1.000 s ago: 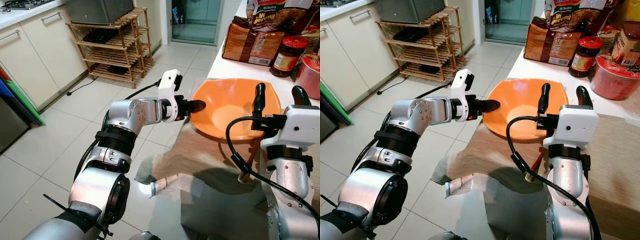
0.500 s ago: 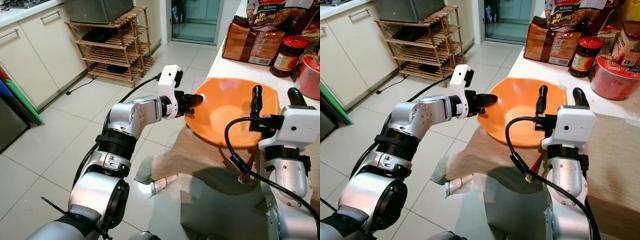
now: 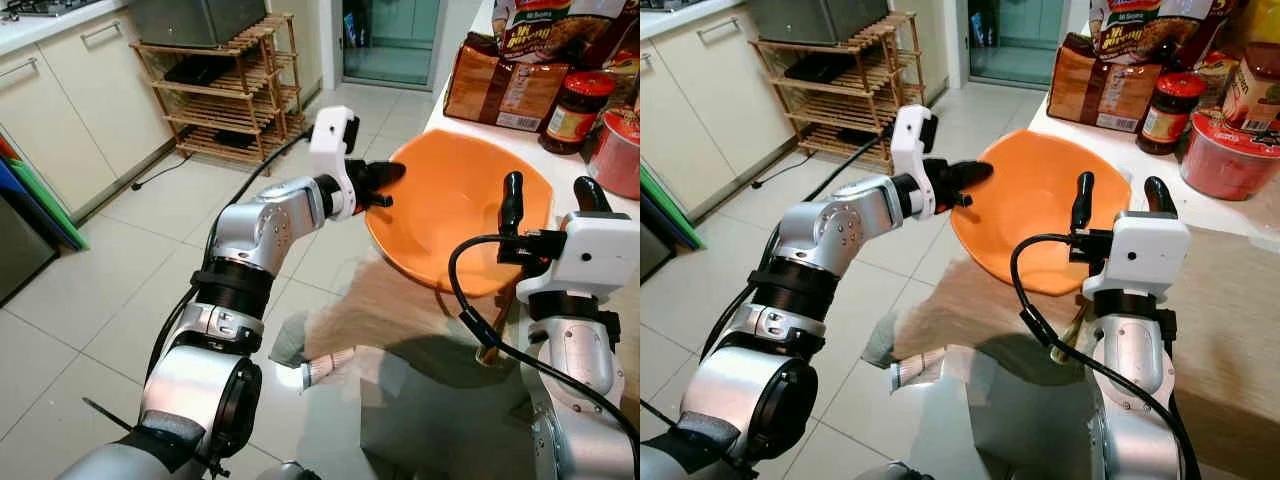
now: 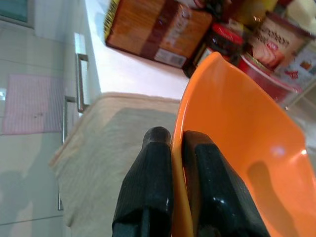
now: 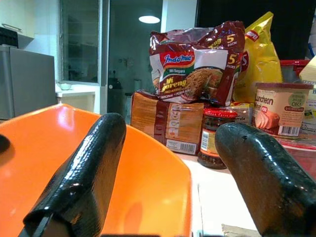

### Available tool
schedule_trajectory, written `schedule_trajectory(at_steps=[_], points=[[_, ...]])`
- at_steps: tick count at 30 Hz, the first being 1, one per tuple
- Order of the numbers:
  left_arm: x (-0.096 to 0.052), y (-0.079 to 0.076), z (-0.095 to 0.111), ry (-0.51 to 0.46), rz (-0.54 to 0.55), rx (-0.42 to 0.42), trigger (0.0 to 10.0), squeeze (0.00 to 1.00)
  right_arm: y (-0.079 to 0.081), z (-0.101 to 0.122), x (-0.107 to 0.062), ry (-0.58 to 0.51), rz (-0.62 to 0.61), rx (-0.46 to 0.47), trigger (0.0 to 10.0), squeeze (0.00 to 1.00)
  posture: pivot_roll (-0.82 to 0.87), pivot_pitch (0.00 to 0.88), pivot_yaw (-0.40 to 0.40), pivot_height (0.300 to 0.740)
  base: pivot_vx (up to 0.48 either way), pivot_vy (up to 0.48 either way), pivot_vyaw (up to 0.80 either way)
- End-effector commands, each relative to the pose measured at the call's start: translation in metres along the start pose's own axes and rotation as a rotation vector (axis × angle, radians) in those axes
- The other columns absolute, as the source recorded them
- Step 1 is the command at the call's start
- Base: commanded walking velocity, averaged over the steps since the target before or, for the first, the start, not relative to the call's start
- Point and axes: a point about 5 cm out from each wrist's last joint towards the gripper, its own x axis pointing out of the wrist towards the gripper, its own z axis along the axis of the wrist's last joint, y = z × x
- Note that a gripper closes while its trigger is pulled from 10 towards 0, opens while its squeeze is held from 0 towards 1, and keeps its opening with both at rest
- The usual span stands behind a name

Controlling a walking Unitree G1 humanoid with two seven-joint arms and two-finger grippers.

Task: Setting the table

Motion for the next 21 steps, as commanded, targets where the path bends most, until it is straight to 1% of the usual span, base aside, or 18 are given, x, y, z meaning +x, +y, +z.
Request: schedule_trajectory(at_steps=[1,2,3,4,6,9,10,11,12,14,16,17,18,19,20,21], points=[[-0.006,0.002,0.014,-0.086,0.019,-0.003,0.0,0.00,0.004,-0.004,0.000,0.023,0.015,0.016,10.0,0.00,-0.10,0.000,0.106,0.723,0.000,0.000,0.00],[-0.007,0.002,0.017,-0.119,0.020,-0.014,0.0,0.00,0.004,-0.004,0.000,0.025,0.016,0.016,10.0,0.00,-0.10,0.000,0.106,0.723,0.000,0.000,0.00],[-0.007,0.002,0.017,-0.119,0.020,-0.014,0.0,0.00,0.004,-0.004,0.000,0.025,0.016,0.016,10.0,0.00,-0.10,0.000,0.106,0.723,0.000,0.000,0.00],[-0.008,0.002,0.019,-0.139,0.021,-0.020,0.0,0.00,0.004,-0.005,0.000,0.027,0.016,0.016,10.0,0.00,-0.10,0.000,0.106,0.723,0.000,0.000,0.00],[-0.008,0.002,0.019,-0.139,0.021,-0.020,0.0,0.00,0.004,-0.005,0.000,0.027,0.016,0.016,10.0,0.00,-0.10,0.000,0.106,0.723,0.000,0.000,0.00],[-0.013,0.001,0.026,-0.216,0.026,-0.038,0.0,0.00,0.005,-0.006,0.000,0.031,0.016,0.016,10.0,0.00,-0.09,0.000,0.108,0.723,0.000,0.000,0.00],[-0.014,0.001,0.029,-0.243,0.031,-0.017,0.0,0.00,0.005,-0.007,0.000,0.032,0.016,0.017,10.0,0.00,-0.09,0.000,0.109,0.723,0.000,0.000,0.00],[-0.017,0.001,0.032,-0.272,0.047,0.033,0.0,0.00,0.005,-0.007,0.000,0.032,0.017,0.017,10.0,0.00,-0.09,0.000,0.110,0.723,0.000,0.000,0.00],[-0.017,0.001,0.032,-0.272,0.047,0.033,0.0,0.00,0.005,-0.007,0.000,0.032,0.017,0.017,10.0,0.00,-0.09,0.000,0.110,0.723,0.000,0.000,0.00],[-0.019,-0.001,0.034,-0.300,0.062,0.099,0.0,0.00,0.005,-0.007,0.000,0.033,0.017,0.018,10.0,0.00,-0.09,0.000,0.110,0.723,0.000,0.000,0.00],[-0.019,-0.001,0.034,-0.300,0.062,0.099,0.0,0.00,0.005,-0.007,0.000,0.033,0.017,0.018,10.0,0.00,-0.09,0.000,0.110,0.723,0.000,0.000,0.00],[-0.022,-0.002,0.036,-0.321,0.066,0.133,0.0,0.00,0.005,-0.008,0.000,0.034,0.017,0.018,10.0,0.00,-0.09,0.000,0.111,0.723,0.000,0.000,0.00],[-0.022,-0.002,0.036,-0.321,0.066,0.133,0.0,0.00,0.005,-0.008,0.000,0.034,0.017,0.018,10.0,0.00,-0.09,0.000,0.111,0.723,0.000,0.000,0.00],[-0.024,-0.005,0.035,-0.329,0.063,0.167,0.0,0.00,0.005,-0.008,0.000,0.035,0.018,0.018,10.0,0.00,-0.09,0.000,0.108,0.723,0.000,0.000,0.00],[-0.025,-0.008,0.031,-0.332,0.055,0.179,0.0,0.00,0.005,-0.009,0.000,0.037,0.020,0.018,10.0,0.00,-0.08,0.000,0.107,0.723,0.000,0.000,0.00],[-0.025,-0.008,0.031,-0.332,0.055,0.179,0.0,0.00,0.005,-0.009,0.000,0.037,0.020,0.018,10.0,0.00,-0.08,0.000,0.107,0.723,0.000,0.000,0.00]])
